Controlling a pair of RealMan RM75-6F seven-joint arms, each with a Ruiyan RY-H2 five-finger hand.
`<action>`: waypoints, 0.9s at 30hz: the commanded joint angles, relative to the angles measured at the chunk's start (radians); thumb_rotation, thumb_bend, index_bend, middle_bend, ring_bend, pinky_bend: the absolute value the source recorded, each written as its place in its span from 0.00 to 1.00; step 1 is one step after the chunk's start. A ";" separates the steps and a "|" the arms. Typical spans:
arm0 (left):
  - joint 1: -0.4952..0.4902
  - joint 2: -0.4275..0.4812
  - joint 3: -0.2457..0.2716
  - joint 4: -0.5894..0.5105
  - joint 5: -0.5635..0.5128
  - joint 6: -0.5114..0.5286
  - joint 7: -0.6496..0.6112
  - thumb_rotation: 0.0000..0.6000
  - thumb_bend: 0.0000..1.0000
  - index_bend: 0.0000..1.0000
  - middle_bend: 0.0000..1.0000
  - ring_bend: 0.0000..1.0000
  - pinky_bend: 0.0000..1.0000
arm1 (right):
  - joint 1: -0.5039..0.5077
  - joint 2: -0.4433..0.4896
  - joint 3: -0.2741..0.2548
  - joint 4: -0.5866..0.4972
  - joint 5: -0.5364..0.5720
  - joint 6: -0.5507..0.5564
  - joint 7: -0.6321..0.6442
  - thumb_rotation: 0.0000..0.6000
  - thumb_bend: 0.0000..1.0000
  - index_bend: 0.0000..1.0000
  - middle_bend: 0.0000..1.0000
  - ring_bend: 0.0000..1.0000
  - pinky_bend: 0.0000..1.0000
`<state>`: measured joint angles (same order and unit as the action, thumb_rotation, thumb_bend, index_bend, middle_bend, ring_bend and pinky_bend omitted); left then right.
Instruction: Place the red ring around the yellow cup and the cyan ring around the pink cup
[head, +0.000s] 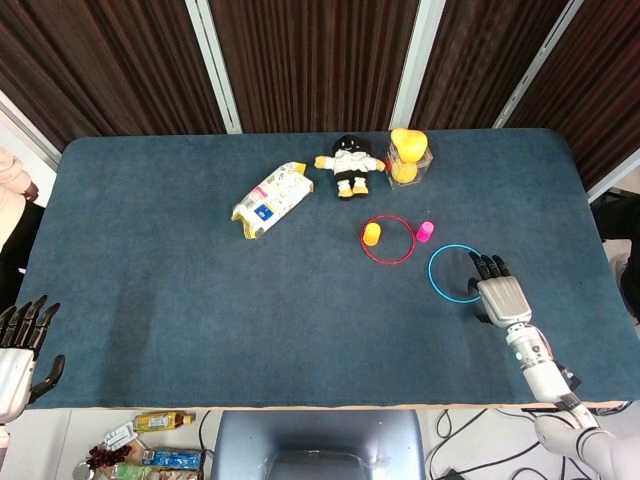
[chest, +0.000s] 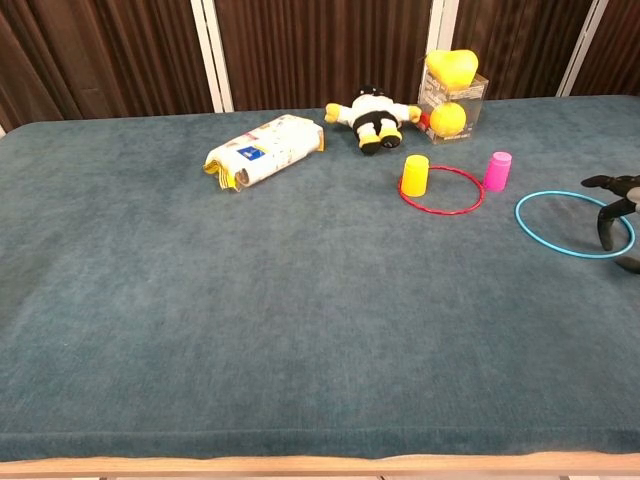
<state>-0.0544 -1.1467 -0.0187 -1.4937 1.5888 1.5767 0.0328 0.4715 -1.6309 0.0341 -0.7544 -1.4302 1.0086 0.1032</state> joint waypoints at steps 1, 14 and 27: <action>0.000 0.000 0.000 0.000 -0.001 0.000 0.001 1.00 0.42 0.00 0.00 0.00 0.07 | 0.004 -0.007 -0.001 0.009 -0.006 -0.005 0.003 1.00 0.46 0.63 0.00 0.00 0.00; 0.000 0.002 0.000 -0.002 -0.002 -0.002 0.001 1.00 0.42 0.00 0.00 0.00 0.07 | -0.002 -0.018 -0.002 0.024 -0.019 0.008 0.018 1.00 0.47 0.66 0.00 0.00 0.00; 0.000 0.002 0.000 -0.003 -0.001 0.001 0.001 1.00 0.42 0.00 0.00 0.00 0.07 | -0.006 -0.026 0.001 0.033 -0.024 0.013 0.030 1.00 0.47 0.76 0.01 0.00 0.00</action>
<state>-0.0544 -1.1443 -0.0185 -1.4961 1.5881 1.5776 0.0336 0.4654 -1.6566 0.0353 -0.7213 -1.4545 1.0219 0.1336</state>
